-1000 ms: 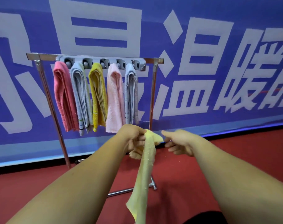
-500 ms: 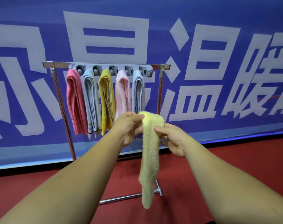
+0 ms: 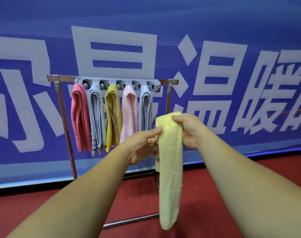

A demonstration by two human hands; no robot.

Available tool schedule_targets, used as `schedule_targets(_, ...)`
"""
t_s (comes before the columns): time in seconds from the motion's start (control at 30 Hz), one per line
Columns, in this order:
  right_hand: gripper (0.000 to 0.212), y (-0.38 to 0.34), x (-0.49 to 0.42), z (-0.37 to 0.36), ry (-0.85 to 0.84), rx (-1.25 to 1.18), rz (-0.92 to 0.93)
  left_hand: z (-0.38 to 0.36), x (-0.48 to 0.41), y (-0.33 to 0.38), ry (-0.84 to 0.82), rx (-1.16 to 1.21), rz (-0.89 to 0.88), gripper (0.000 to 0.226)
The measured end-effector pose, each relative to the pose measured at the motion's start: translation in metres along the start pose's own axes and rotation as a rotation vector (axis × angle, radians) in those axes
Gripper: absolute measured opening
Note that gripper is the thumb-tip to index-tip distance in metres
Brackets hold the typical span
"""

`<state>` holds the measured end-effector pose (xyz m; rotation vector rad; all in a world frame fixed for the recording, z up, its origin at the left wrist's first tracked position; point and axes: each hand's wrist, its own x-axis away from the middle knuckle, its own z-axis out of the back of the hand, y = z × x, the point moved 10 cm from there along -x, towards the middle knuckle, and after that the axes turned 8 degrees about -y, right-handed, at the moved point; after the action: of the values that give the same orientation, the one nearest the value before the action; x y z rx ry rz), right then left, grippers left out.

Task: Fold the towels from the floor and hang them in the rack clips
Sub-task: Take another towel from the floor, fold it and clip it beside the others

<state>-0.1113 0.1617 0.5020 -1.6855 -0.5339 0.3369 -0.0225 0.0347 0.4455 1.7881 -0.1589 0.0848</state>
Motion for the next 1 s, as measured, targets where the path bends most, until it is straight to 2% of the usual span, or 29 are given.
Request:
schedule_targets(0.1,0.020,-0.006,0.006,0.013,0.040,-0.012,-0.008,-0.004,-0.001,0.006,-0.040,-0.063,-0.046,0.016)
schedule_targets(0.27,0.016,-0.010,0.010,0.030,0.128,-0.040,-0.026,-0.018,-0.005,0.009,-0.098,-0.203,-0.036,0.017)
schedule_targets(0.53,0.022,-0.015,-0.002,0.037,0.137,-0.088,-0.019,-0.026,-0.008,0.012,-0.016,-0.326,-0.086,0.028)
schedule_targets(0.6,0.022,-0.012,-0.001,0.037,0.114,-0.055,-0.025,-0.022,-0.010,0.016,0.025,-0.280,-0.105,0.023)
schedule_targets(0.73,0.030,0.020,0.005,0.040,0.023,0.160,-0.109,-0.010,-0.017,0.018,0.109,-0.042,-0.126,0.012)
schedule_targets(0.87,0.047,0.073,0.010,0.043,-0.098,0.243,-0.267,-0.002,-0.024,0.002,0.145,0.048,-0.076,0.022)
schedule_targets(1.0,0.029,0.091,0.012,0.035,-0.157,0.251,-0.249,0.005,-0.024,-0.006,0.169,0.074,-0.057,0.019)
